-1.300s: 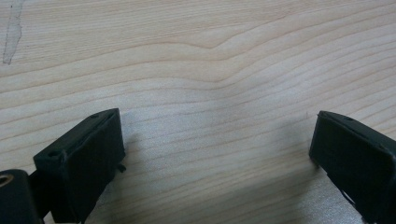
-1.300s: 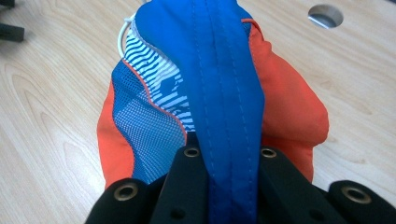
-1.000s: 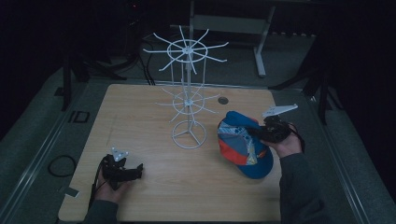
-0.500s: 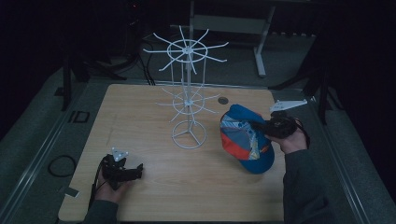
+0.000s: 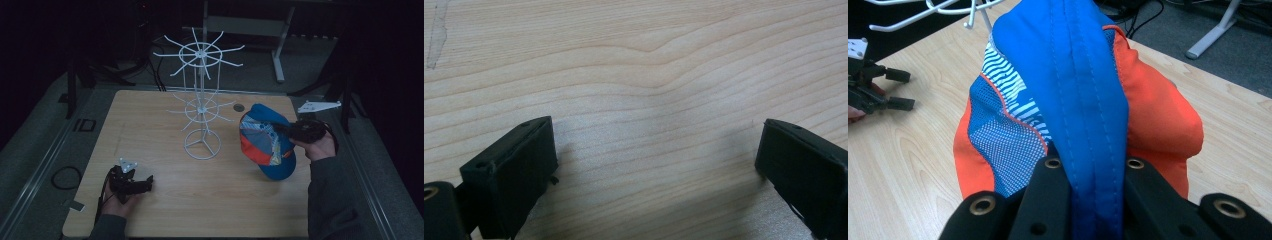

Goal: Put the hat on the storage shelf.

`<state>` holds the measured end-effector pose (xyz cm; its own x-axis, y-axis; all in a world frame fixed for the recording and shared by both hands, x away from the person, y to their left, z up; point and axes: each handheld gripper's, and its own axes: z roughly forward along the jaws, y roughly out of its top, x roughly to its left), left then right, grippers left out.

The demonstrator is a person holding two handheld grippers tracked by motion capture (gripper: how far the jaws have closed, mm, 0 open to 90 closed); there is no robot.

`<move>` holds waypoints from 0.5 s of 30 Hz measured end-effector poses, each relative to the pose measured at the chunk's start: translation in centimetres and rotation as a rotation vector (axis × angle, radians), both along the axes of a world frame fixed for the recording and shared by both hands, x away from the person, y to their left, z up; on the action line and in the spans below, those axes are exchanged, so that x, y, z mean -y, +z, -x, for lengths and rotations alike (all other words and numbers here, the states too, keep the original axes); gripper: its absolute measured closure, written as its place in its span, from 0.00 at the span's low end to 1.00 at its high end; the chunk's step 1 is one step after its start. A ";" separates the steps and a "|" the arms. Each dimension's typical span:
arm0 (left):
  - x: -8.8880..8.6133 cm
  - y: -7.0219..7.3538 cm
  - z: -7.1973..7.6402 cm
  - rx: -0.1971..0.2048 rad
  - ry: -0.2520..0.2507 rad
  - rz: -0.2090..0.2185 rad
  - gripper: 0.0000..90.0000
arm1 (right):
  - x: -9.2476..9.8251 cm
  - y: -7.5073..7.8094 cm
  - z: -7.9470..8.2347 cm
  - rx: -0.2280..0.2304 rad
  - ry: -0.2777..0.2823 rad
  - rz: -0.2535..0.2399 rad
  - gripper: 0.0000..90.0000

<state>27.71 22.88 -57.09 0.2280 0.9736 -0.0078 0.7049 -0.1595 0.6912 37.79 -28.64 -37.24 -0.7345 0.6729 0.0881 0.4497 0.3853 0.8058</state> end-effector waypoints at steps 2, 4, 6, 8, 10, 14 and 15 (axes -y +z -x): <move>0.0 0.0 0.0 0.000 -0.001 0.000 0.04 | 0.1 0.2 0.0 0.002 0.003 -0.006 0.98; 0.0 0.0 0.0 0.000 -0.001 0.000 0.04 | 0.2 0.4 0.0 0.006 0.010 -0.013 0.98; 0.0 0.0 0.0 0.000 -0.001 0.000 0.04 | 0.3 0.6 0.1 0.010 0.014 -0.022 0.98; 0.0 0.0 0.0 0.000 -0.001 0.000 0.04 | 0.3 0.6 0.1 0.012 0.017 -0.027 0.98; 0.0 0.0 0.0 0.000 -0.001 0.000 0.04 | 0.4 0.9 0.1 0.017 0.022 -0.039 0.98; 0.0 0.0 0.0 0.000 -0.001 0.000 0.04 | 0.3 1.4 0.1 0.026 0.032 -0.051 0.98; 0.0 0.0 0.0 0.000 -0.001 0.000 0.04 | 0.3 1.4 0.1 0.026 0.032 -0.051 0.98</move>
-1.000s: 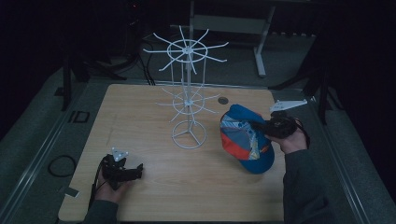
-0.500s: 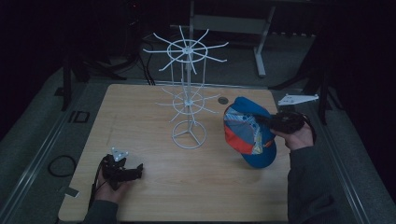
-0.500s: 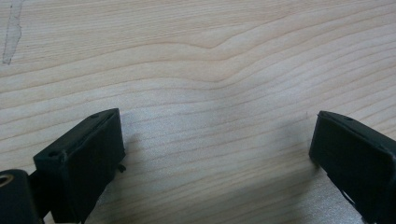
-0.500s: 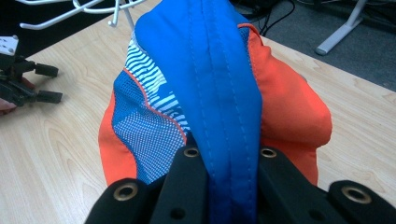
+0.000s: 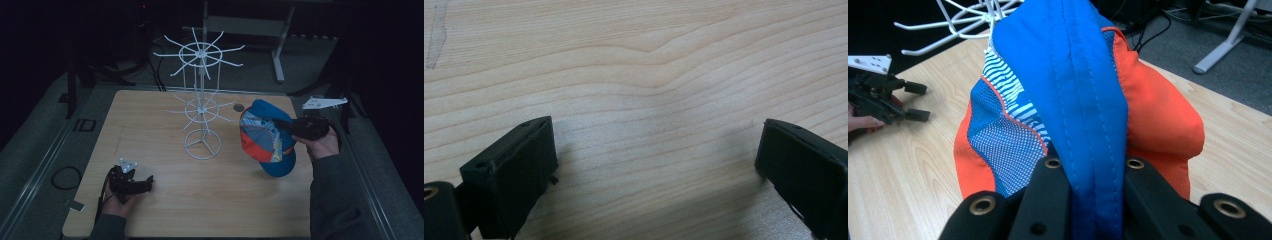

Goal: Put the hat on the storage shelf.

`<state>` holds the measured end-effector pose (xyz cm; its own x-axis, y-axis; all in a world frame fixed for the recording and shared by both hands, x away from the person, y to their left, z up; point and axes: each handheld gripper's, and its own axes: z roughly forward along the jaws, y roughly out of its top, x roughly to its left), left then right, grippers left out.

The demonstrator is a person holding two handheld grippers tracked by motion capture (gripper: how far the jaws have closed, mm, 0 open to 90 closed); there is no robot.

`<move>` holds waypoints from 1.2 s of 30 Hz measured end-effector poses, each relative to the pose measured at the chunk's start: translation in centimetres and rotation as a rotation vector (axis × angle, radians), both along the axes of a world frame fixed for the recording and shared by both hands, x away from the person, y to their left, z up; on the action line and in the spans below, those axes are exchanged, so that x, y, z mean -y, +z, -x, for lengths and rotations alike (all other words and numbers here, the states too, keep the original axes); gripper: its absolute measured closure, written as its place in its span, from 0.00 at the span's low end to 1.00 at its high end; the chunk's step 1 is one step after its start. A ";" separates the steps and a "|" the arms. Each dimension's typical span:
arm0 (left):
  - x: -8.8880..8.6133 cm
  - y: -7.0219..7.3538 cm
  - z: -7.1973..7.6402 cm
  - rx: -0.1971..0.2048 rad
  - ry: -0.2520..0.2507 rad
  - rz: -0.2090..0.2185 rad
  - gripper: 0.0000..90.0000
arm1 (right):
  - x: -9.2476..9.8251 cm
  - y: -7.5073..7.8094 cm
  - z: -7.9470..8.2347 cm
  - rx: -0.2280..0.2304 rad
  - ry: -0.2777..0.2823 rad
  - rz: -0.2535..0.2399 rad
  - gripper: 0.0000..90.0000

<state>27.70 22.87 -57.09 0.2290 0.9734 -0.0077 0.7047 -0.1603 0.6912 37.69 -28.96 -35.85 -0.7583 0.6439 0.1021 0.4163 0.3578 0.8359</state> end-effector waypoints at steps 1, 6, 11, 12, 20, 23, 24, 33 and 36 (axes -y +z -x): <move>0.0 0.0 0.0 0.000 -0.001 0.000 0.04 | 0.0 0.1 0.0 0.004 0.003 0.000 0.98; 0.0 0.0 0.0 0.000 -0.002 0.000 0.04 | -0.1 0.6 0.0 0.011 0.012 -0.009 0.98; 0.0 0.0 0.0 0.000 -0.002 0.000 0.04 | -0.3 1.1 0.0 0.017 0.020 -0.013 0.98; 0.0 0.0 0.0 0.000 -0.002 0.000 0.04 | -0.3 1.2 0.0 0.019 0.021 -0.012 0.98; 0.0 0.0 0.0 0.000 -0.002 -0.001 0.04 | -0.5 1.9 -0.1 0.034 0.029 -0.020 0.98; 0.0 0.0 0.0 -0.001 -0.003 -0.001 0.04 | -0.6 2.2 -0.1 0.039 0.034 -0.023 0.98; 0.0 0.0 0.0 -0.001 -0.003 -0.001 0.04 | -0.6 2.4 -0.1 0.040 0.038 -0.032 0.98; 0.0 0.0 0.0 -0.001 -0.003 0.000 0.04 | -0.7 3.2 -0.1 0.052 0.049 -0.053 0.98; 0.0 0.0 0.0 -0.001 -0.002 0.000 0.04 | -0.7 3.5 -0.1 0.057 0.055 -0.061 0.98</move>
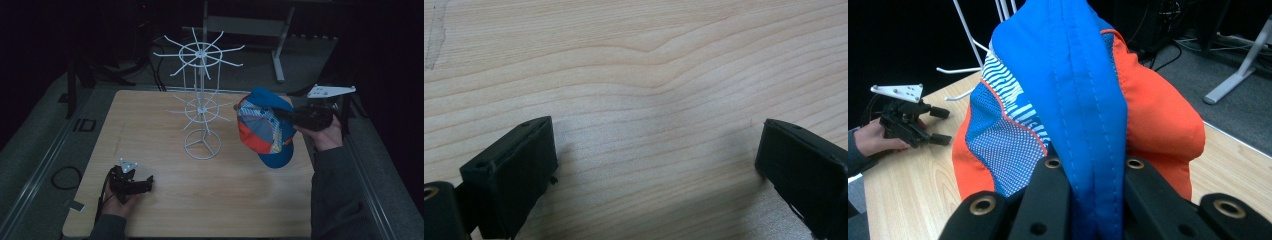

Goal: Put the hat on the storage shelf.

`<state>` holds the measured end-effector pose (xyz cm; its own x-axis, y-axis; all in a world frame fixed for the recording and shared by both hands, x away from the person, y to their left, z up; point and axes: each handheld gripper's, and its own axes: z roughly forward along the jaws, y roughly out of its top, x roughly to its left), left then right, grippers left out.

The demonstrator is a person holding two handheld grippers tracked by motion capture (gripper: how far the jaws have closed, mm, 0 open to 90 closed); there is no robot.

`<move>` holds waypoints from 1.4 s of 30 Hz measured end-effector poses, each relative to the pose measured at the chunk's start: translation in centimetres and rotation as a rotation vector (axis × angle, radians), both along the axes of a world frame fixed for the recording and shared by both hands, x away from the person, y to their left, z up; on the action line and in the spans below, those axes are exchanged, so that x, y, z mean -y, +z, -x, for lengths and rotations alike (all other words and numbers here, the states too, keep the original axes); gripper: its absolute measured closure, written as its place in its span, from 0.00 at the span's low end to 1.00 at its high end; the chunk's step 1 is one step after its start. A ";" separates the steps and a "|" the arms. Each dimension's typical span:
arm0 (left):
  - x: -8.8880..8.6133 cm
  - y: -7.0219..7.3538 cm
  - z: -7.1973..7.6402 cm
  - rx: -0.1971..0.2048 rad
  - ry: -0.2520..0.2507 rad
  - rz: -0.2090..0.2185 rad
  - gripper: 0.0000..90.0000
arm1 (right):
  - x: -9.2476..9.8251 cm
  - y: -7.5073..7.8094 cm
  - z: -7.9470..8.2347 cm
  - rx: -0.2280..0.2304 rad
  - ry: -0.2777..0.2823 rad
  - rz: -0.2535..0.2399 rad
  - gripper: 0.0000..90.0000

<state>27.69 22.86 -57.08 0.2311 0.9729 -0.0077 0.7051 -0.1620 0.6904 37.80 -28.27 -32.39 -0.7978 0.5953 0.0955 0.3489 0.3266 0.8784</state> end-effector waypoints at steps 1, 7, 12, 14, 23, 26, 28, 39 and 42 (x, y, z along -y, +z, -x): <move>0.0 0.0 0.0 0.000 0.000 0.000 0.04 | 0.0 0.1 0.0 0.001 0.000 -0.001 0.98; 0.0 0.0 0.0 0.000 -0.001 0.000 0.04 | -0.1 0.8 -0.1 0.008 0.011 -0.014 0.98; 0.0 0.0 0.0 0.000 -0.001 0.000 0.04 | -0.1 1.3 -0.1 0.016 0.021 -0.027 0.98; 0.0 0.0 0.0 0.000 -0.001 0.000 0.04 | -0.2 1.6 0.0 0.020 0.024 -0.028 0.98; 0.0 0.0 -0.1 -0.003 -0.005 -0.003 0.04 | -0.3 2.9 0.1 0.043 0.042 -0.062 0.98; 0.0 0.0 -0.1 -0.003 -0.006 -0.004 0.04 | -0.3 3.1 0.1 0.046 0.046 -0.067 0.98; 0.0 0.0 -0.1 -0.003 -0.006 -0.004 0.04 | -0.3 3.3 0.1 0.049 0.048 -0.073 0.98; 0.0 0.0 -0.1 -0.001 -0.007 -0.004 0.04 | -0.1 4.5 0.2 0.067 0.062 -0.121 0.98; 0.0 0.0 -0.1 -0.001 -0.006 -0.004 0.04 | -0.1 4.7 0.2 0.073 0.068 -0.126 0.98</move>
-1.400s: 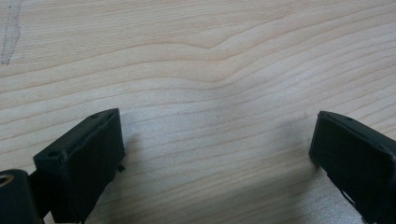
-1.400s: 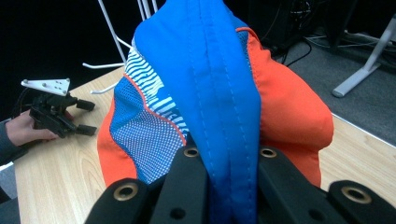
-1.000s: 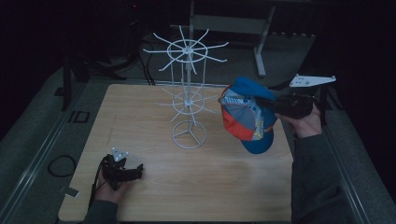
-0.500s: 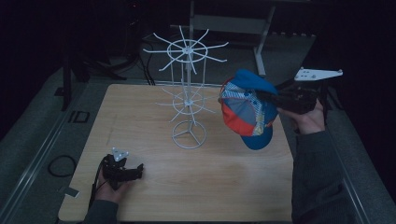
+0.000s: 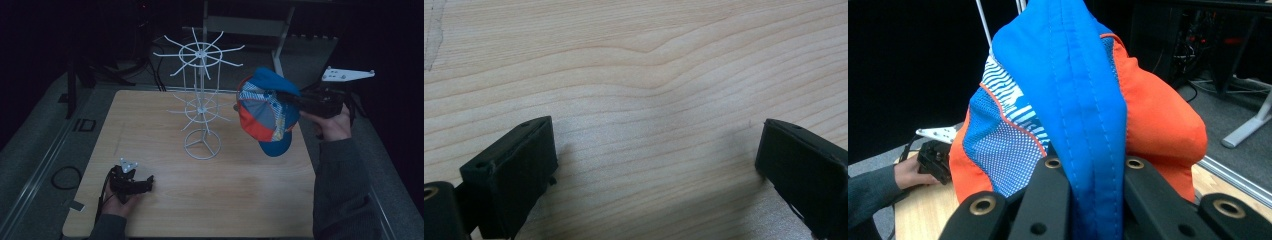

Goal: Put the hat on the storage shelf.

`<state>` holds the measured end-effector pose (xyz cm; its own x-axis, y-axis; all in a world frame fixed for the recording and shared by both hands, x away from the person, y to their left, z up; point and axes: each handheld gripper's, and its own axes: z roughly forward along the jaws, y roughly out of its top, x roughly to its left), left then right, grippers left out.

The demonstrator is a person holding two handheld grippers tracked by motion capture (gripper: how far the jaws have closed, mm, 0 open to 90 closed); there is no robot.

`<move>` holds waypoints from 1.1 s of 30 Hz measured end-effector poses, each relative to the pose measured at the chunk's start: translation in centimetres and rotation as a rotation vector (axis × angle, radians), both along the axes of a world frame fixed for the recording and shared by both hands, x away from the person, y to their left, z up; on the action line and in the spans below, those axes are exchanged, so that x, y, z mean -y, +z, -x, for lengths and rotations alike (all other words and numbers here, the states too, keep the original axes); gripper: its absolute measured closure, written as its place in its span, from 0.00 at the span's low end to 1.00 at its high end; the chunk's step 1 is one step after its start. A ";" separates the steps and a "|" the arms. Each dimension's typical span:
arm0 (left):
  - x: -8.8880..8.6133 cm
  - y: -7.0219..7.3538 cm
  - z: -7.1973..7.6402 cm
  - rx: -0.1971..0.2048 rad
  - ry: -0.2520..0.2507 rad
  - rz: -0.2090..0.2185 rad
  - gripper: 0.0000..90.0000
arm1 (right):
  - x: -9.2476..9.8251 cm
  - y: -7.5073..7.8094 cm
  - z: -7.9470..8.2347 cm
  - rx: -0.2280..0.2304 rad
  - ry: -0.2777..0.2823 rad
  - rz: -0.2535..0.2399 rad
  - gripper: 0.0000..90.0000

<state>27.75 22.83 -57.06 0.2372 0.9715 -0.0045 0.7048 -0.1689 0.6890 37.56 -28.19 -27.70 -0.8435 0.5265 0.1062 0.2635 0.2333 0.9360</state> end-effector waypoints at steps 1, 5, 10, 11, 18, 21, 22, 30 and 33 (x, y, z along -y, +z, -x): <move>0.0 0.0 0.0 0.000 -0.001 0.000 0.04 | 0.0 0.2 0.1 0.004 0.000 -0.001 0.98; 0.0 0.0 0.0 0.000 -0.002 0.000 0.04 | 0.4 0.7 0.2 0.014 -0.003 -0.012 0.98; 0.0 0.0 0.0 0.000 -0.003 0.000 0.04 | 1.0 1.2 0.4 0.027 -0.007 -0.026 0.98; 0.0 0.0 0.0 0.000 -0.003 0.000 0.04 | 1.1 1.4 0.4 0.030 -0.009 -0.028 0.98; 0.0 0.0 0.0 0.000 -0.003 0.000 0.04 | 1.4 1.8 0.5 0.038 -0.011 -0.035 0.98; 0.0 0.0 0.0 0.000 -0.003 0.000 0.04 | 1.5 2.0 0.5 0.041 -0.012 -0.045 0.98; 0.0 0.0 0.0 0.000 -0.003 0.000 0.04 | 1.5 2.0 0.5 0.041 -0.012 -0.046 0.98; 0.0 0.0 0.0 0.000 -0.003 0.000 0.04 | 1.5 2.3 0.4 0.045 -0.006 -0.063 0.98; 0.0 0.0 0.0 0.000 -0.003 0.000 0.04 | 1.4 2.4 0.3 0.046 -0.001 -0.075 0.98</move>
<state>27.76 22.81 -57.06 0.2401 0.9707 -0.0046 0.7045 -0.1709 0.6888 37.23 -29.59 -25.31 -0.8479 0.5194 0.1064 0.2196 0.1614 0.9621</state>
